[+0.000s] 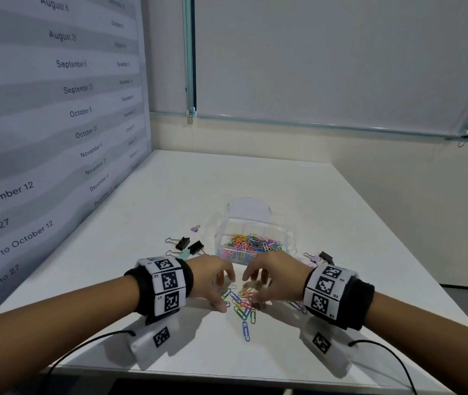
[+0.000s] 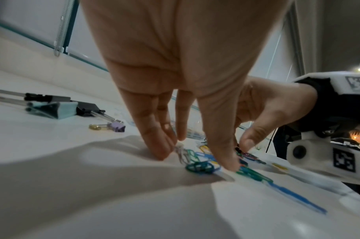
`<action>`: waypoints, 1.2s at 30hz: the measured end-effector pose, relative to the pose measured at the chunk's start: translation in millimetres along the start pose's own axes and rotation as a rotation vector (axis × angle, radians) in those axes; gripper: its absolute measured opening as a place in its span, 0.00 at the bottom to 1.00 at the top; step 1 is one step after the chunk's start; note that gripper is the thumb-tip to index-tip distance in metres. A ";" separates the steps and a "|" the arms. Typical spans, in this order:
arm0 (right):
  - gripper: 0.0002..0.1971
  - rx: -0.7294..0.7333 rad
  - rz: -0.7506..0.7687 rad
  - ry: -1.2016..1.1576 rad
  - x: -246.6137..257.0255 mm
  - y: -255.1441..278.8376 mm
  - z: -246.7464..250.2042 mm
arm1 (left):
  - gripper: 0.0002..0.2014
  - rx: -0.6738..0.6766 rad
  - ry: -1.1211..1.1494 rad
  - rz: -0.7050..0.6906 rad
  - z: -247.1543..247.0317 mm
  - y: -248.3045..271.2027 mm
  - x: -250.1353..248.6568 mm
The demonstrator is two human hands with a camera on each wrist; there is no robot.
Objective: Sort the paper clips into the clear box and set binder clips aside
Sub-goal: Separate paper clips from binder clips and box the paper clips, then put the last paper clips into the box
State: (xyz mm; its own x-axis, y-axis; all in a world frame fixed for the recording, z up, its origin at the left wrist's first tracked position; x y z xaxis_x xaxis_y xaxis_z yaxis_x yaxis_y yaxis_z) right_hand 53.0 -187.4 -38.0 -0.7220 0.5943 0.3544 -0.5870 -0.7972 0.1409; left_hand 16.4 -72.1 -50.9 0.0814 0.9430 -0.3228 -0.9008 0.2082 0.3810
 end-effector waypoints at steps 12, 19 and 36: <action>0.28 0.045 -0.083 0.053 -1.7 -2.3 -24.9 | 0.33 -0.095 -0.072 -0.042 -13.5 7.9 -30.6; 0.10 0.065 -0.077 0.009 -8.5 -5.9 -11.7 | 0.26 -0.071 -0.109 -0.022 -21.4 0.3 -33.6; 0.07 -0.362 -0.225 -0.171 -52.1 -14.4 70.3 | 0.07 -0.240 0.173 -0.047 38.7 -28.8 -18.2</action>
State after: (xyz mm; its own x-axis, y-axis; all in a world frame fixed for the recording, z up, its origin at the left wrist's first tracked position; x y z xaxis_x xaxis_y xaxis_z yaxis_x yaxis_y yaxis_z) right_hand 124.8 -214.4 6.4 -0.5089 0.6979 0.5039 -0.8345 -0.5437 -0.0898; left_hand 57.4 -85.2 -22.5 0.0702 0.8713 -0.4856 -0.9746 0.1636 0.1526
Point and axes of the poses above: each hand's wrist, its own y-axis away from the middle knuckle, its own z-axis out of the back of the hand, x = y × z, the point moved 6 cm from there along -y, towards the middle knuckle, and after that the axes turned 1 degree about z, right-handed, at the moved point
